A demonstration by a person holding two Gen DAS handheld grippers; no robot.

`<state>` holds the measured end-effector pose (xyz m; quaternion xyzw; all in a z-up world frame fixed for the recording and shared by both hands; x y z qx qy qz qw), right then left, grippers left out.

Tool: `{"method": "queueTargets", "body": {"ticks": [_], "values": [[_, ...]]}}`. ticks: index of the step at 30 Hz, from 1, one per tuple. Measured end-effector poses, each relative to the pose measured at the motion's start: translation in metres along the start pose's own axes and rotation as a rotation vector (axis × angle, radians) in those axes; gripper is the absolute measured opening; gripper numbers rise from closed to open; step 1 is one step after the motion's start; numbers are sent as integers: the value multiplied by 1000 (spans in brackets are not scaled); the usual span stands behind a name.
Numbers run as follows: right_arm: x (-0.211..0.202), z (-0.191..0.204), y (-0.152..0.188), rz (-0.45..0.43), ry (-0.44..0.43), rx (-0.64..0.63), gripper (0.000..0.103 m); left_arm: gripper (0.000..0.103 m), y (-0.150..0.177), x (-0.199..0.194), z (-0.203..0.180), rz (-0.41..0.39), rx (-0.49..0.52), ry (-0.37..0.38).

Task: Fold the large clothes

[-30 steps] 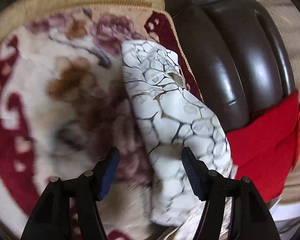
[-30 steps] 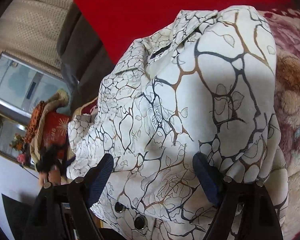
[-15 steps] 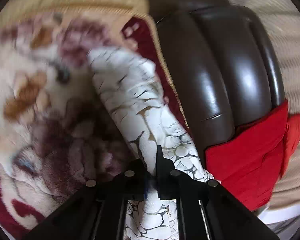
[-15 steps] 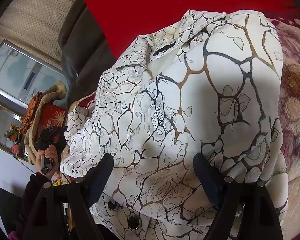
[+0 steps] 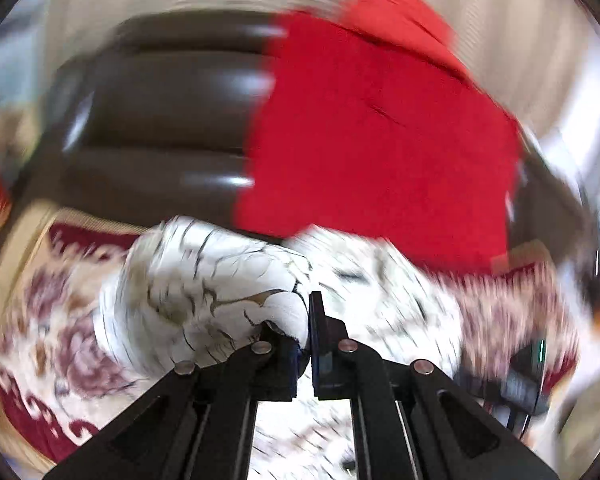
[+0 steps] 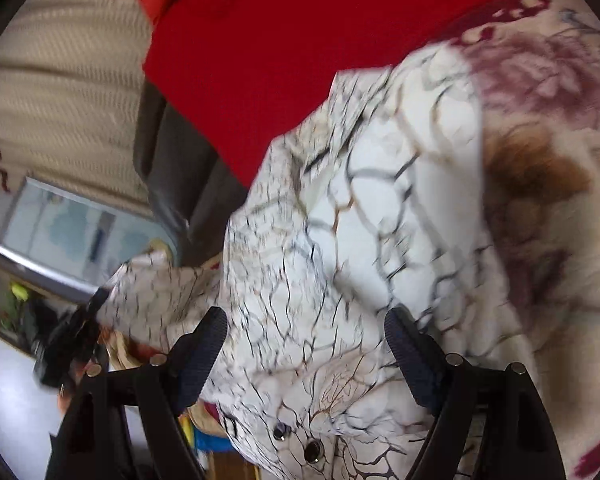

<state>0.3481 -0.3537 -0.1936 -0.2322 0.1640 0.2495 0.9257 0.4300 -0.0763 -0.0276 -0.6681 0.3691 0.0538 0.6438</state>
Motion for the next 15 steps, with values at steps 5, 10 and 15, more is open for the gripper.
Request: {"method": "queueTargets", "body": {"ticks": [5, 10, 15], "values": [[-31, -18, -27, -117, -28, 113, 85, 36, 90, 8, -114, 185, 368, 82], [-45, -25, -37, -138, -21, 136, 86, 60, 166, 1, -113, 262, 479, 70], [-34, -11, -27, -85, -24, 88, 86, 60, 149, -17, -60, 223, 327, 36]]}}
Point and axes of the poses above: each gripper's, at about its wrist camera, not at the fingertips, and x roughly the way its jaws point, z to its left, y to its underside, the point moved 6 cm from there along x, roughly the way its jaws point, and after that the axes turned 11 degrees about -z, right-handed, at the moved point
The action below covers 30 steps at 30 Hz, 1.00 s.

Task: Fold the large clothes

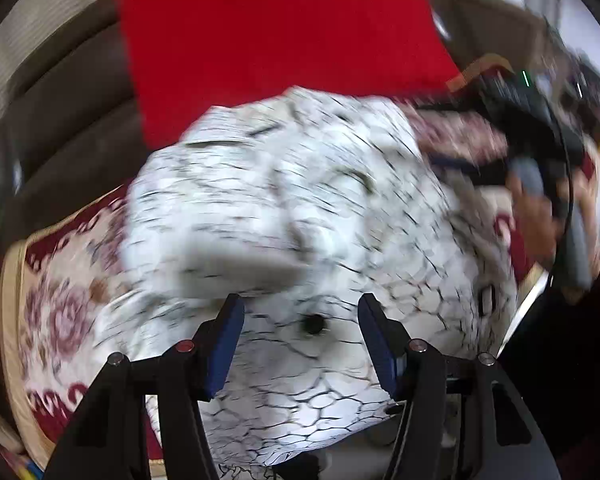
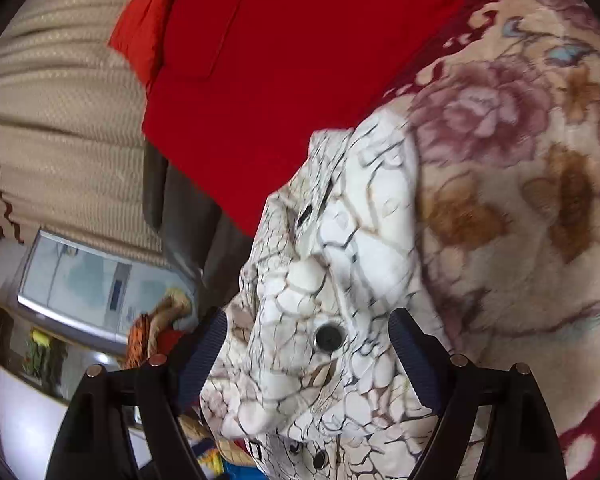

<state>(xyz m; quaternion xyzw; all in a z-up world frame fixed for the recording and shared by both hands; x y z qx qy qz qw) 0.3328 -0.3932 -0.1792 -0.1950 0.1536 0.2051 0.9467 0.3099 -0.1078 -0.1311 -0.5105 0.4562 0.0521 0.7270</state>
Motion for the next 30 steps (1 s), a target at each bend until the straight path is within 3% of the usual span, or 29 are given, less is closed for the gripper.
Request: {"method": "queueTargets", "body": {"ticks": [5, 9, 15, 20, 21, 23, 24, 27, 30], "values": [[22, 21, 27, 98, -25, -68, 89, 68, -22, -19, 75, -93, -163, -138], [42, 26, 41, 126, -4, -77, 92, 68, -24, 3, 122, -99, -318, -182], [74, 19, 38, 94, 64, -94, 97, 68, -10, 49, 140, -89, -470, -185], [99, 33, 51, 75, 149, -271, 96, 68, 8, 82, 139, -26, -511, -251], [103, 38, 55, 81, 162, -317, 88, 68, 14, 87, 139, -2, -522, -263], [113, 47, 68, 113, 183, -422, 60, 68, 24, 91, 141, 22, -533, -280], [118, 48, 74, 140, 189, -446, 35, 68, 29, 93, 144, 29, -535, -292], [119, 47, 81, 136, 216, -485, 24, 70, 37, 91, 149, 16, -579, -278], [97, 66, 68, 32, 127, -495, 19, 70, 39, 84, 150, -30, -620, -282]]}}
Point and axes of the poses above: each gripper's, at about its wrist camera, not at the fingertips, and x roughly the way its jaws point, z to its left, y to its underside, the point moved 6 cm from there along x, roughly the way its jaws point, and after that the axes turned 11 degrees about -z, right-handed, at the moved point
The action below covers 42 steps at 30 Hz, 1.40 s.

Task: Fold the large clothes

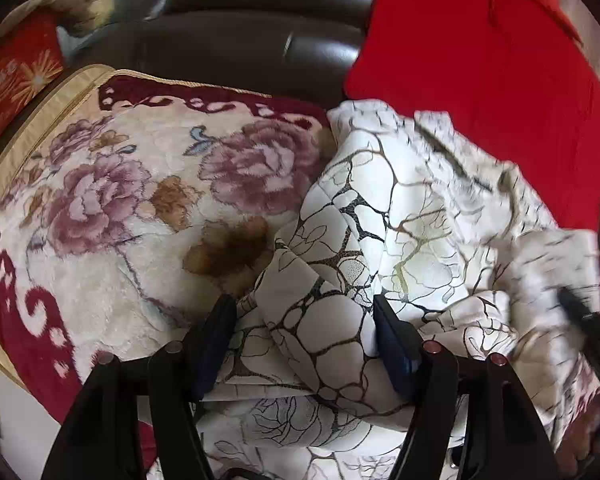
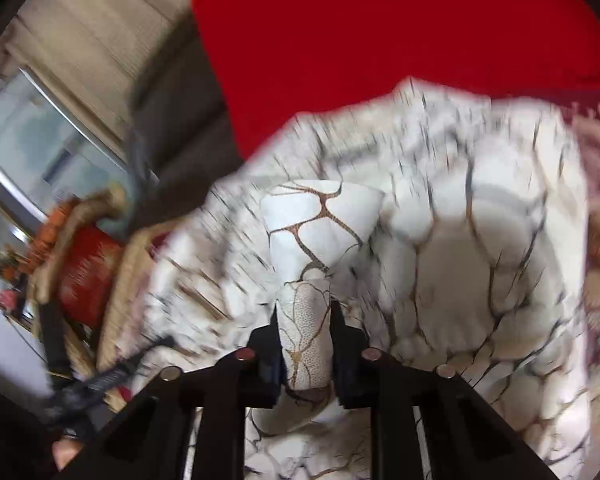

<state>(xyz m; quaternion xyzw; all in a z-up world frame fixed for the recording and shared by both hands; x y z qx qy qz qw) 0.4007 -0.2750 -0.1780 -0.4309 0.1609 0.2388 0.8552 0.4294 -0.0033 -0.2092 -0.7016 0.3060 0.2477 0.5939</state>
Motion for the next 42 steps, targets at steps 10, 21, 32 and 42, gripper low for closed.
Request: {"method": "queueTargets", "body": {"ticks": [10, 21, 32, 42], "values": [[-57, -53, -33, -229, 114, 122, 18, 70, 11, -24, -14, -265, -14, -3], [-92, -93, -58, -338, 64, 326, 97, 78, 6, -27, -1, -268, 16, -16], [-13, -78, -54, -61, 153, 219, 80, 78, 16, -24, -7, -222, 77, -17], [-45, 46, -104, -212, -213, -7, 15, 78, -10, -57, 26, -361, -116, 50]]}}
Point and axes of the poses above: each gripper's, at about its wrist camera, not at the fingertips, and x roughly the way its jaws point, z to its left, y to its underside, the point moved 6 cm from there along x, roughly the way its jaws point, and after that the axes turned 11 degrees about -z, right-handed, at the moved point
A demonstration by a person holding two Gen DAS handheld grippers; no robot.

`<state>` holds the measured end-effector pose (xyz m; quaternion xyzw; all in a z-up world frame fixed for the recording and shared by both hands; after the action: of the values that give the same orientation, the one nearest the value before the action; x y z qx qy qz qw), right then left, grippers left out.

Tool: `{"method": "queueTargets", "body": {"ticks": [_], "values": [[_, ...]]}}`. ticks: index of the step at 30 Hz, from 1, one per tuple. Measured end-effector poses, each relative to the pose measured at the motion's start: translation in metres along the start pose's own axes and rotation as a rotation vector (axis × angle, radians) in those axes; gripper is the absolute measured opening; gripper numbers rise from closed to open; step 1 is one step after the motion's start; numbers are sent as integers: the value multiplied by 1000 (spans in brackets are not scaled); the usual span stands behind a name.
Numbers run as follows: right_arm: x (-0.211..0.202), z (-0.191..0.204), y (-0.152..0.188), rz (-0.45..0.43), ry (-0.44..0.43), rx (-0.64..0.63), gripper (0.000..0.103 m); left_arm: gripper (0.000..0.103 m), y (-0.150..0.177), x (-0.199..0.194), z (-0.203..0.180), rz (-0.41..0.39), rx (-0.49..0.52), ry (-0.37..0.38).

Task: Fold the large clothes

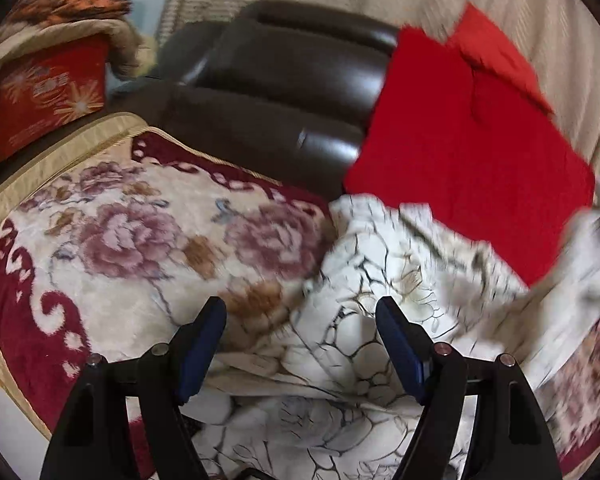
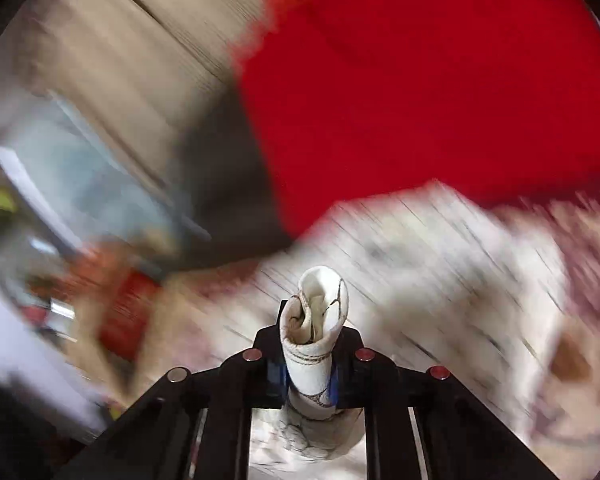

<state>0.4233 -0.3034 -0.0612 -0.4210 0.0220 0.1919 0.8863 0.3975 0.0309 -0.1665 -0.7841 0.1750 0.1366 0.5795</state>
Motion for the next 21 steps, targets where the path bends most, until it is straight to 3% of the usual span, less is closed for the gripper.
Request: {"method": "queueTargets", "body": {"ticks": [2, 5, 7, 9, 12, 14, 15, 16, 17, 20, 21], "values": [[-37, 20, -22, -204, -105, -75, 15, 78, -5, -4, 7, -26, -33, -4], [-60, -4, -22, -302, -16, -217, 20, 78, -4, 0, 11, -10, -55, -14], [-59, -45, -9, -228, 101, -212, 24, 78, 2, 4, 9, 29, -58, -2], [-68, -108, 8, -108, 226, -47, 24, 78, 6, 5, 6, 46, -45, 7], [-107, -157, 16, -144, 296, 167, 25, 78, 5, 4, 1, 32, -28, 9], [-121, -153, 8, -184, 287, 176, 28, 78, 4, 5, -4, 26, -31, 13], [-122, -148, 2, -185, 279, 156, 43, 78, 3, 5, -6, 23, -29, 13], [-118, -137, 0, -172, 278, 125, 81, 78, 1, 7, -11, 15, -21, 12], [-107, -121, -2, -140, 272, 89, 93, 78, -1, 7, -15, 5, -14, 11], [-63, -81, -2, -57, 263, -2, 95, 79, -3, 13, -32, -7, 46, 10], [-41, -70, 2, 17, 284, -46, 85, 80, 1, 18, -39, 14, 76, 9]]}}
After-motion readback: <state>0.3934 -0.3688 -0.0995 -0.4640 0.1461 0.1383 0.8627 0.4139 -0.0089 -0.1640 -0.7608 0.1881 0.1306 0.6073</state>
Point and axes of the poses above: each gripper's, at about its wrist camera, not at the fingertips, and x roughly the way its jaws point, z to its left, y to its underside, the point moved 6 cm from there along x, roughly the way its jaws point, and after that the axes turned 11 degrees about -z, right-handed, at the moved point
